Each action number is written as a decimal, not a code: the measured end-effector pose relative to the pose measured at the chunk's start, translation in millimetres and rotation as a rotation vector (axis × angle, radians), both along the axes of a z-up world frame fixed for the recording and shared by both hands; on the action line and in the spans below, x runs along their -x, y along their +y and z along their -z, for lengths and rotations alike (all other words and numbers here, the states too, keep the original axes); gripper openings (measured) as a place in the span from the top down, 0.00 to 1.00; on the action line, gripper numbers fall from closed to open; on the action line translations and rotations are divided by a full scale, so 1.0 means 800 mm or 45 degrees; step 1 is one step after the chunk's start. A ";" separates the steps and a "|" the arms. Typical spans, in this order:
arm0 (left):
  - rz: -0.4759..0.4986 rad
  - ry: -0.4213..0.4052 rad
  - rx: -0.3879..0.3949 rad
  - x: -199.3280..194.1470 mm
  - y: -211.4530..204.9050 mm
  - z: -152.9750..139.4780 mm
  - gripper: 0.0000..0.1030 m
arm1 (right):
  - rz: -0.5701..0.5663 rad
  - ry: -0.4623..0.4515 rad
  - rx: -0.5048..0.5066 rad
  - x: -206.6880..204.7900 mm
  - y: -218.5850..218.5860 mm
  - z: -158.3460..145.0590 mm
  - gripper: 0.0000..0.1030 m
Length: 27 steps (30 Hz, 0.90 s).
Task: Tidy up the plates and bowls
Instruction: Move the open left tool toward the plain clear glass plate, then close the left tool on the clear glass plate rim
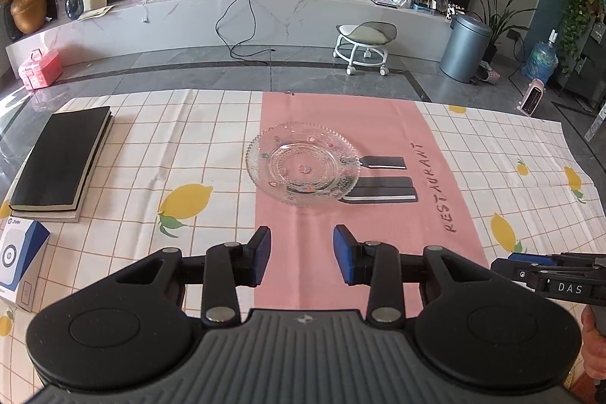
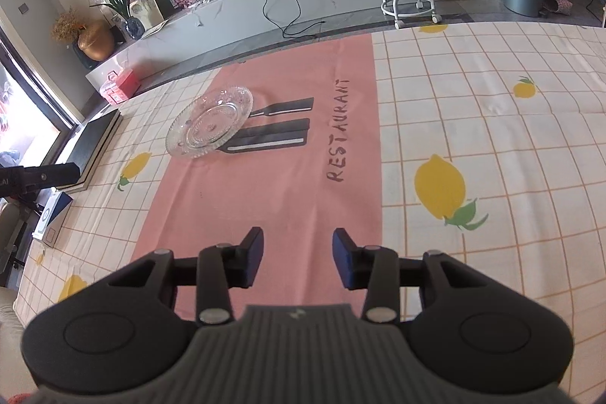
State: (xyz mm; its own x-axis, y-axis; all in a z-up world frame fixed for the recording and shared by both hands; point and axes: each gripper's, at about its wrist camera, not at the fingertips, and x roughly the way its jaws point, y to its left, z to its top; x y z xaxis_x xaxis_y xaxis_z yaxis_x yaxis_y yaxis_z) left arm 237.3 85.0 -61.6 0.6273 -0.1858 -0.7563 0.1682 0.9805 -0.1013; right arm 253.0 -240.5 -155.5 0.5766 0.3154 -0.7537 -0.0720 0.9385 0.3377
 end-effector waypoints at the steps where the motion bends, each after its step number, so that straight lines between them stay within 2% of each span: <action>1: -0.008 -0.002 0.014 -0.006 0.006 0.004 0.59 | -0.001 -0.001 -0.001 -0.007 0.004 0.002 0.61; 6: -0.054 -0.025 0.125 -0.031 0.035 0.025 0.57 | -0.004 -0.013 -0.032 -0.040 0.020 0.013 0.61; 10: -0.089 -0.052 0.167 -0.052 0.046 0.040 0.50 | 0.002 -0.025 -0.089 -0.067 0.029 0.025 0.61; 17: -0.108 -0.054 0.259 -0.099 0.052 0.070 0.49 | 0.031 -0.028 -0.202 -0.117 0.041 0.050 0.62; 24: -0.185 -0.013 0.369 -0.141 0.071 0.113 0.49 | 0.069 -0.002 -0.397 -0.178 0.046 0.077 0.74; 27: -0.229 -0.011 0.430 -0.152 0.081 0.130 0.53 | 0.075 0.019 -0.459 -0.198 0.049 0.088 0.82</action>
State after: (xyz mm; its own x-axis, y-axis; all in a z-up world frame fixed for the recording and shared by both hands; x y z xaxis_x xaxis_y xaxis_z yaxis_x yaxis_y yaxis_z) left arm 358.5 149.4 -166.0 0.6789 -0.3100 -0.6656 -0.0010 0.9061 -0.4230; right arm 411.7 -201.4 -226.0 0.5916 0.5289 -0.6084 -0.0140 0.7613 0.6482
